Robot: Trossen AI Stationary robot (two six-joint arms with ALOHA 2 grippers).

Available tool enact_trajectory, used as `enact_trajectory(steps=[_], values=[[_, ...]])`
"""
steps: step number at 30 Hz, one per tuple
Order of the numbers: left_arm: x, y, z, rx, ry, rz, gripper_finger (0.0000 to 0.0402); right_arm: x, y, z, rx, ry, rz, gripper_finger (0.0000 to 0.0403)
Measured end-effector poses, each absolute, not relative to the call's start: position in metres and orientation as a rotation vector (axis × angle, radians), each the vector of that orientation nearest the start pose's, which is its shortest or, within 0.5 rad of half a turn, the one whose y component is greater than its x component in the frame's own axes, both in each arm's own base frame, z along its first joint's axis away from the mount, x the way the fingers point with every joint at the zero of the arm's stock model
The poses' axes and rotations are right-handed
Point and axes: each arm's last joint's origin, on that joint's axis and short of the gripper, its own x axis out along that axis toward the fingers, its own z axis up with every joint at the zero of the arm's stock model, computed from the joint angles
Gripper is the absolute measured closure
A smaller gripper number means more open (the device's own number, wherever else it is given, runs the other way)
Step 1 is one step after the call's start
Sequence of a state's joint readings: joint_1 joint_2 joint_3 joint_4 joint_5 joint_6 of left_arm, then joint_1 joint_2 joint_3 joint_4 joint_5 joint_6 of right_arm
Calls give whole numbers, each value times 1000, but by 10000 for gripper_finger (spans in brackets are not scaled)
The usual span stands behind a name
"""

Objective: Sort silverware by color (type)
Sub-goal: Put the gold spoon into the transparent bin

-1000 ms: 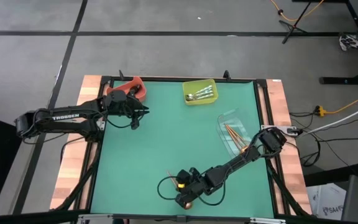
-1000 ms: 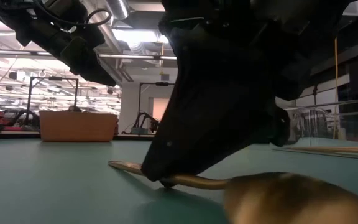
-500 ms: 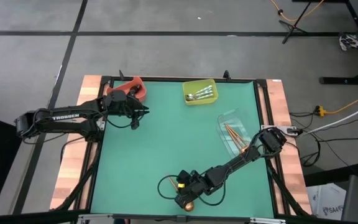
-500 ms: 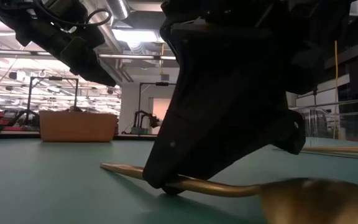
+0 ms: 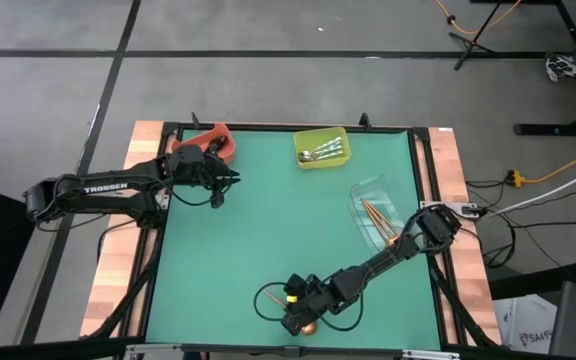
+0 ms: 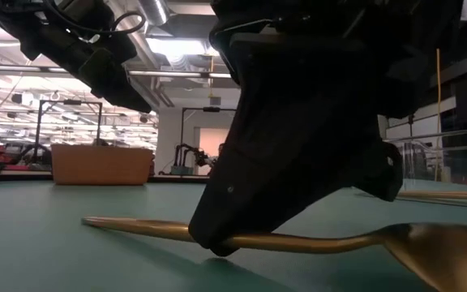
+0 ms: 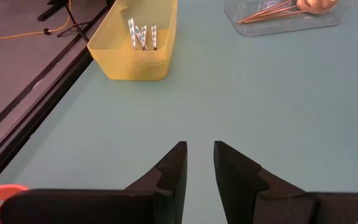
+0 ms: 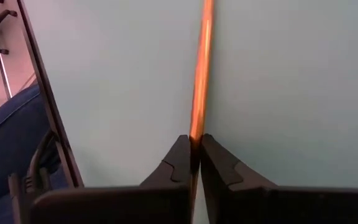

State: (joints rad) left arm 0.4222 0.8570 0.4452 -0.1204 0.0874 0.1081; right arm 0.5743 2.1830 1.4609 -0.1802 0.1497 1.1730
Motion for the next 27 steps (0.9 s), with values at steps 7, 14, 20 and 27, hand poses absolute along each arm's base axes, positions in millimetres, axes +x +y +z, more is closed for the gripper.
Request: enact_trajectory(steps=[7,14,20,27], values=[[164,71,211,-30,534,298,328,384,243,127,759,938,-153,396],[164,71,211,-30,534,299,328,385,243,127,758,936,-154,399],[164,71,211,-30,534,298,328,385,243,128,758,935,-154,401],[164,71,211,-30,534,299,328,387,244,129,772,913,-135,402]])
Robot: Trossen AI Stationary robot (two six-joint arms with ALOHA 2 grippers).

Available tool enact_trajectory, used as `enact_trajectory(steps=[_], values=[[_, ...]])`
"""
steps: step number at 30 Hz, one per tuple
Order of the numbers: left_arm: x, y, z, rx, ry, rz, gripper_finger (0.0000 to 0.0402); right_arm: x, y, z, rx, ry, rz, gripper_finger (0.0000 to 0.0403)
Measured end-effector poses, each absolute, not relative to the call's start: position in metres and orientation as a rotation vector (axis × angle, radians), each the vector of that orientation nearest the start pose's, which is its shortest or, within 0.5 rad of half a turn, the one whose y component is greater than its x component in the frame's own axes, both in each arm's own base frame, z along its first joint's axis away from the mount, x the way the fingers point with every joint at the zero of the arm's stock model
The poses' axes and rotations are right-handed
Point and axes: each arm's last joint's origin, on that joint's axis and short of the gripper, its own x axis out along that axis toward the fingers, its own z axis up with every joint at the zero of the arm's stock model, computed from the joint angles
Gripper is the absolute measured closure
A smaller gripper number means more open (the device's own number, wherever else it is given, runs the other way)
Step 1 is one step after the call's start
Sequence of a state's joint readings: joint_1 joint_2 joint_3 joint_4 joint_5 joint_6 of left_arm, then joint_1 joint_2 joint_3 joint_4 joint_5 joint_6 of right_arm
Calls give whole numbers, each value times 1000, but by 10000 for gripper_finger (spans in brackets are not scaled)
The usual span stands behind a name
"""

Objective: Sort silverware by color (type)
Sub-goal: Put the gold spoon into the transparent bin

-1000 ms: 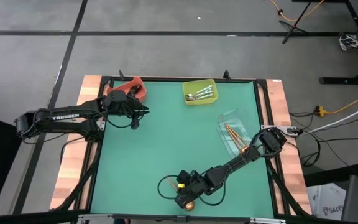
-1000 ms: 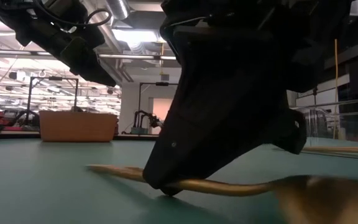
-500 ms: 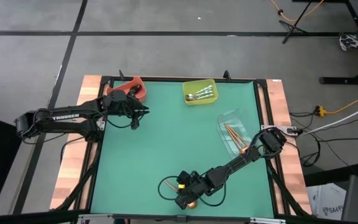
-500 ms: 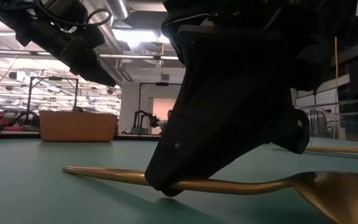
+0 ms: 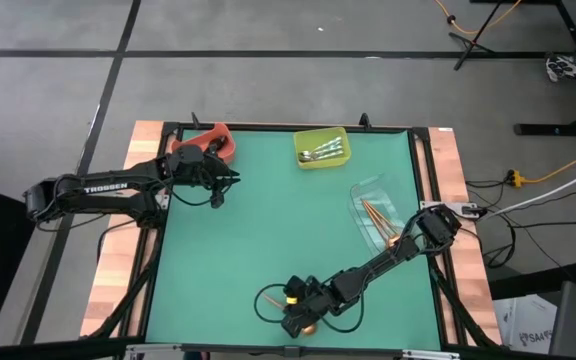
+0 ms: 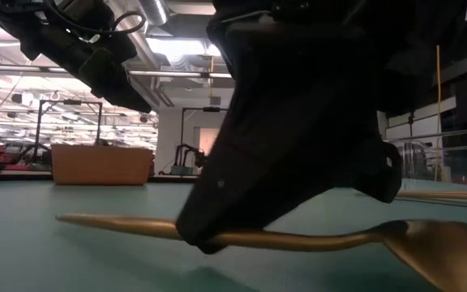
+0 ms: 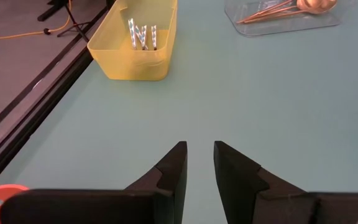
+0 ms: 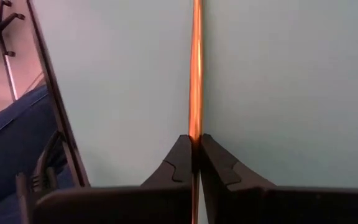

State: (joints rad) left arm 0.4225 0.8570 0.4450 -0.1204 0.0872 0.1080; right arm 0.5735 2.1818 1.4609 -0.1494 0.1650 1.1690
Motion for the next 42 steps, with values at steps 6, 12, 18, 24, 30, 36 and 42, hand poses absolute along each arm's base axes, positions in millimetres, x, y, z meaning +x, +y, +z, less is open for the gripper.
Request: enact_trajectory(steps=[6,12,18,24,30,36,42], values=[[164,71,211,-30,534,299,328,390,244,132,795,879,-113,402],[164,71,211,-30,534,298,328,394,239,133,805,867,-121,402],[164,71,211,-30,534,299,328,396,235,141,795,850,-110,402],[164,71,211,-30,534,299,328,395,227,162,779,820,-99,402],[164,71,211,-30,534,299,328,389,210,191,760,831,-126,402],[164,71,211,-30,534,298,328,373,189,219,722,891,-199,402],[164,71,211,-30,534,299,328,353,168,250,641,907,-267,402]])
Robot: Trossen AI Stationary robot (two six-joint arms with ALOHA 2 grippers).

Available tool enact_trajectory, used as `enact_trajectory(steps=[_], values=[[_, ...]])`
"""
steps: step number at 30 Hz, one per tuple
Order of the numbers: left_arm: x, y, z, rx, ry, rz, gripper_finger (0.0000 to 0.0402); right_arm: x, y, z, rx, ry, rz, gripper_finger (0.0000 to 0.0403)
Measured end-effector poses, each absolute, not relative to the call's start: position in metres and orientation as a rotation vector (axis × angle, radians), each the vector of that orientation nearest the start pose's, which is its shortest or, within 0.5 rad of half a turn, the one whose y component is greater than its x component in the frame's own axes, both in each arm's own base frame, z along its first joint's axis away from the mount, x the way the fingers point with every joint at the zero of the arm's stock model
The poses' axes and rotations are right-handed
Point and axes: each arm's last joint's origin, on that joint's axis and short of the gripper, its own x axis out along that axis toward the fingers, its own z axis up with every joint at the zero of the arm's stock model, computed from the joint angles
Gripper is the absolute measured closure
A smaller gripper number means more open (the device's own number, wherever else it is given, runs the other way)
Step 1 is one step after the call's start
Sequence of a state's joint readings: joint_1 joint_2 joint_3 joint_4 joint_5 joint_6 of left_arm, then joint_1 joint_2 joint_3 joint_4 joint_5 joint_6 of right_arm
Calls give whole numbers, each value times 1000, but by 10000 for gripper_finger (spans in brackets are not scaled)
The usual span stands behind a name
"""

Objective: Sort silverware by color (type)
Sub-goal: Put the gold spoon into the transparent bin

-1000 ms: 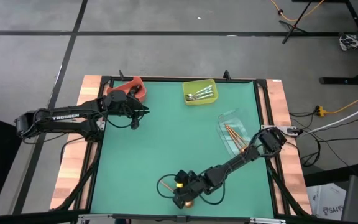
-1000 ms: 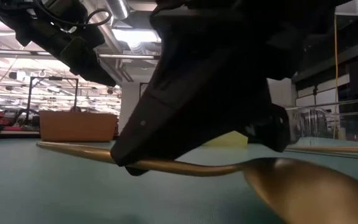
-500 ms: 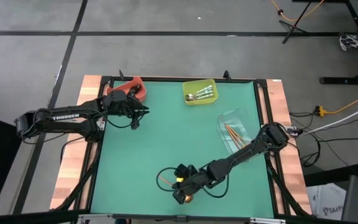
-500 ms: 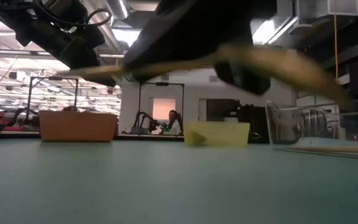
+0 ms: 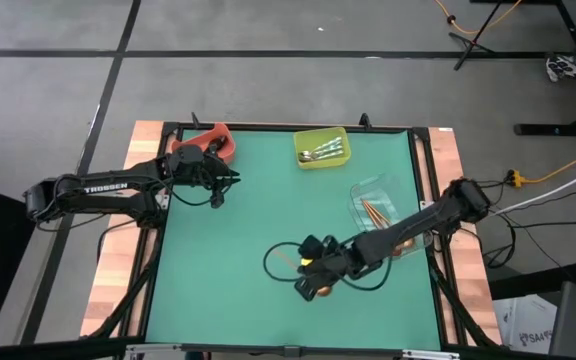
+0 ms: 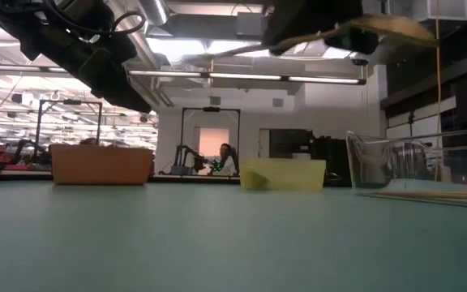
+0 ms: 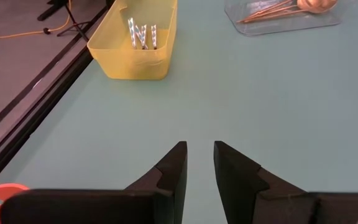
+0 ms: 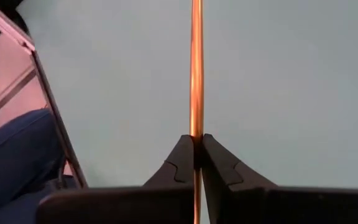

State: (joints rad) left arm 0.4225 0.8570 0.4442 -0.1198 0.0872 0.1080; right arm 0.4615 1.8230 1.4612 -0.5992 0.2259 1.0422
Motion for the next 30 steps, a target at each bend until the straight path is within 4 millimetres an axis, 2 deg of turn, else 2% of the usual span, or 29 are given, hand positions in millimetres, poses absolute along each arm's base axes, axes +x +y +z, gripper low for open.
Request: enact_trajectory(steps=[10,15,24,30], values=[[164,71,211,-30,534,299,328,307,142,299,559,906,-382,402],[164,71,211,-30,535,298,328,282,129,318,527,927,-437,402],[164,70,211,-35,531,280,328,235,104,338,478,1006,-614,402],[163,56,219,-38,468,137,328,215,93,345,408,1047,-687,402]])
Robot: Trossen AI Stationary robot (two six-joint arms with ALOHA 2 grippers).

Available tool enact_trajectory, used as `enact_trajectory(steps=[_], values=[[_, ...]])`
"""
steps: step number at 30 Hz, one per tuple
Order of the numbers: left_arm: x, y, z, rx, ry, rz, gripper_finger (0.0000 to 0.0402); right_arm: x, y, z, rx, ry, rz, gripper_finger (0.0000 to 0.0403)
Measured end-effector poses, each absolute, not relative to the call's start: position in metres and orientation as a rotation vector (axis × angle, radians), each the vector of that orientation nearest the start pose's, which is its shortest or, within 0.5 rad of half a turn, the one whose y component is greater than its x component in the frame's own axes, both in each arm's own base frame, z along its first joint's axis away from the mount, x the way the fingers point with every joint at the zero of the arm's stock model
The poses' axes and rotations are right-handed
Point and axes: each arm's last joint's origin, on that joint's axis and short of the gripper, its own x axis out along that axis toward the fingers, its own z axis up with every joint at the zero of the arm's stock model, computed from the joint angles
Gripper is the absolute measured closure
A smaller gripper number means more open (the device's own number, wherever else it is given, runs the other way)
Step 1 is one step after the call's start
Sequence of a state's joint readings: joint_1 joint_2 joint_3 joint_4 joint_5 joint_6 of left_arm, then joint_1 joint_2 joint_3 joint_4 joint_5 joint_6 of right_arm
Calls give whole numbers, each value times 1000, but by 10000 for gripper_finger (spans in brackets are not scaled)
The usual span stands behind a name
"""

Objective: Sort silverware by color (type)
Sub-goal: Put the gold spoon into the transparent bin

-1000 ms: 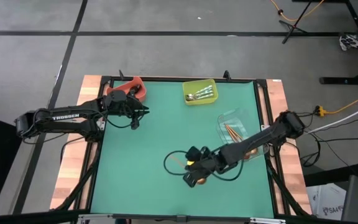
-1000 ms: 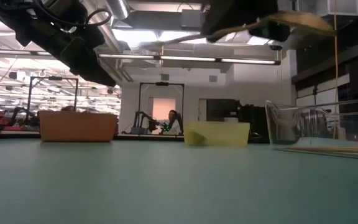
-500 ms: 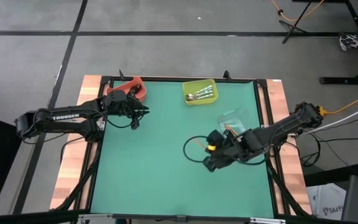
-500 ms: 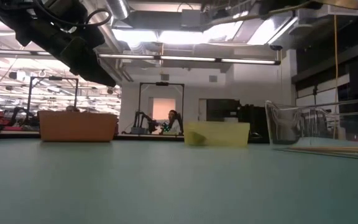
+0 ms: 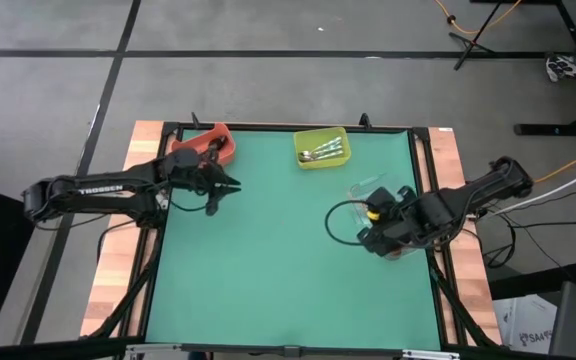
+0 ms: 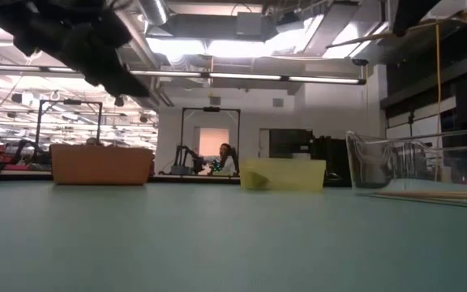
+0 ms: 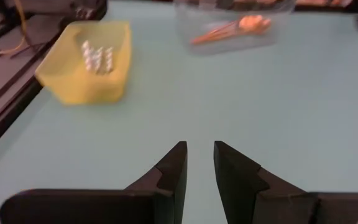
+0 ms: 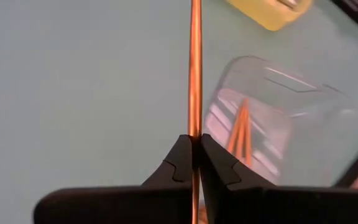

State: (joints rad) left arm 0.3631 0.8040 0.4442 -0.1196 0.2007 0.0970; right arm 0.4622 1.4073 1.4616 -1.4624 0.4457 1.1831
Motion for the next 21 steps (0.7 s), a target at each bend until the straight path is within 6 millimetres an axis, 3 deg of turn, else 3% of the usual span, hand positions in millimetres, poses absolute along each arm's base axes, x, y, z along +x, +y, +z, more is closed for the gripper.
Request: enact_trajectory(steps=[5,12,21], values=[[155,37,235,-63,365,73,328,202,86,352,378,1035,-713,402],[126,11,256,-106,218,-46,328,190,78,359,381,995,-763,402],[92,-4,255,-127,225,-43,328,165,66,343,445,967,-827,402]])
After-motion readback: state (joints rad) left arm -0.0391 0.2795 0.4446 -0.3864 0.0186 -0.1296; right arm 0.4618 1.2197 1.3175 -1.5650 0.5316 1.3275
